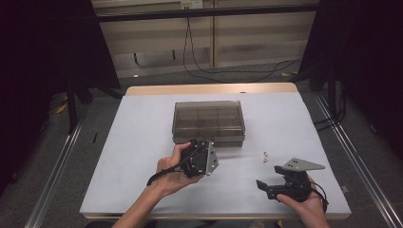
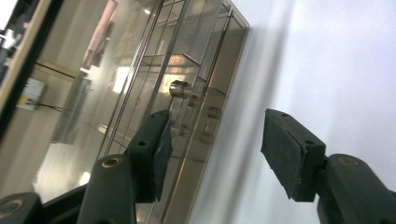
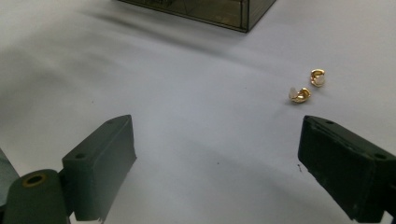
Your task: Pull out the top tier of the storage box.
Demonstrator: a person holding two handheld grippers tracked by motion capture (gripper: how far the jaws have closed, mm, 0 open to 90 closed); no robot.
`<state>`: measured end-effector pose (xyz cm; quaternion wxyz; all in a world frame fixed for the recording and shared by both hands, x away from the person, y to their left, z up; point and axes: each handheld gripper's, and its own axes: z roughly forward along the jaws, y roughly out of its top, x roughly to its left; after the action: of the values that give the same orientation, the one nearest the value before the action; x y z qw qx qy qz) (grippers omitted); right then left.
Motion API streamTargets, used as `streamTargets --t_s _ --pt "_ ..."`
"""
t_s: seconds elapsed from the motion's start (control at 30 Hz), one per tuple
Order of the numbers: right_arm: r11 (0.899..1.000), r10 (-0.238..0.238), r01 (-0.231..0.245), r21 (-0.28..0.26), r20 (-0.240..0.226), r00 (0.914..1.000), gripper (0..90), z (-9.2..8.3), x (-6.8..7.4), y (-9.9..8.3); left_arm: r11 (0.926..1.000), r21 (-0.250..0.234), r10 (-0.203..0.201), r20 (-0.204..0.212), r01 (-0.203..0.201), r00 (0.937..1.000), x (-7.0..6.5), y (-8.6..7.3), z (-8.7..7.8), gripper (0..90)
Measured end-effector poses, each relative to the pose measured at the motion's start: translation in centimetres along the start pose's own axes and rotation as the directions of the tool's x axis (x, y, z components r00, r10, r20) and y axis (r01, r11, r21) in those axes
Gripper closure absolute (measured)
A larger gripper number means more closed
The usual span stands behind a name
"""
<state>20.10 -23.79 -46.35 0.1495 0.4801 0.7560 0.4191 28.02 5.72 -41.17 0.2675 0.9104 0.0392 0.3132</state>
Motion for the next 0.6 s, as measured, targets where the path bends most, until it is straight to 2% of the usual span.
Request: streamTargets --t_s 0.07,0.1,0.17,0.2,0.23,0.33,0.4,0.47,0.5,0.53,0.6 --pt "1.0 0.0 0.0 -0.001 -0.001 1.0 10.8 0.0 0.0 0.0 0.9998 -0.015 -0.016 0.015 0.016 0.9998 0.2 0.0 0.0 43.0" --pt "1.0 -0.001 0.001 -0.001 0.0 1.0 10.8 0.0 0.0 0.0 0.9973 -0.038 -0.061 0.047 0.062 0.997 0.6 -0.2 -0.3 42.7" --pt "1.0 0.001 -0.001 -0.001 -0.002 1.0 10.8 0.0 0.0 0.0 0.9934 -0.054 -0.096 0.088 0.101 0.9915 1.3 -0.3 -0.5 40.8" --pt "1.0 0.001 -0.001 -0.001 -0.002 1.0 10.8 0.0 0.0 0.0 0.9934 -0.054 -0.096 0.088 0.101 0.9915 1.3 -0.3 -0.5 40.0" --pt "1.0 0.002 -0.002 0.002 -0.001 1.0 10.8 0.0 0.0 0.0 0.9881 -0.064 -0.134 0.093 0.14 0.9866 1.7 -0.5 -0.6 37.9" --pt "1.0 0.005 -0.005 0.007 0.0 1.0 9.9 0.1 -0.1 0.0 0.981 -0.078 -0.166 0.134 0.177 0.977 2.4 -0.7 -0.7 37.1" --pt "1.0 0.006 -0.006 0.01 -0.002 1.0 9.9 0.0 -0.1 0.0 0.9676 -0.099 -0.211 0.19 0.232 0.959 2.9 -0.9 -0.8 35.8" --pt "1.0 0.007 -0.007 0.009 -0.001 1.0 9.8 0.0 -0.1 0.0 0.9547 -0.11 -0.248 0.222 0.277 0.943 3.4 -1.1 -1.0 35.1" --pt "1.0 0.005 -0.005 0.011 -0.002 1.0 9.7 0.0 -0.1 0.0 0.9547 -0.11 -0.248 0.222 0.277 0.943 3.4 -1.1 -1.0 34.4" --pt "1.0 0.004 -0.004 0.011 -0.002 1.0 9.7 0.1 -0.1 0.0 0.9355 -0.13 -0.284 0.277 0.329 0.9178 4.2 -1.3 -1.1 33.6" --pt "1.0 0.005 -0.005 0.013 -0.002 1.0 9.7 0.1 -0.1 0.0 0.9316 -0.135 -0.29 0.284 0.337 0.9141 4.7 -1.4 -1.5 33.2"
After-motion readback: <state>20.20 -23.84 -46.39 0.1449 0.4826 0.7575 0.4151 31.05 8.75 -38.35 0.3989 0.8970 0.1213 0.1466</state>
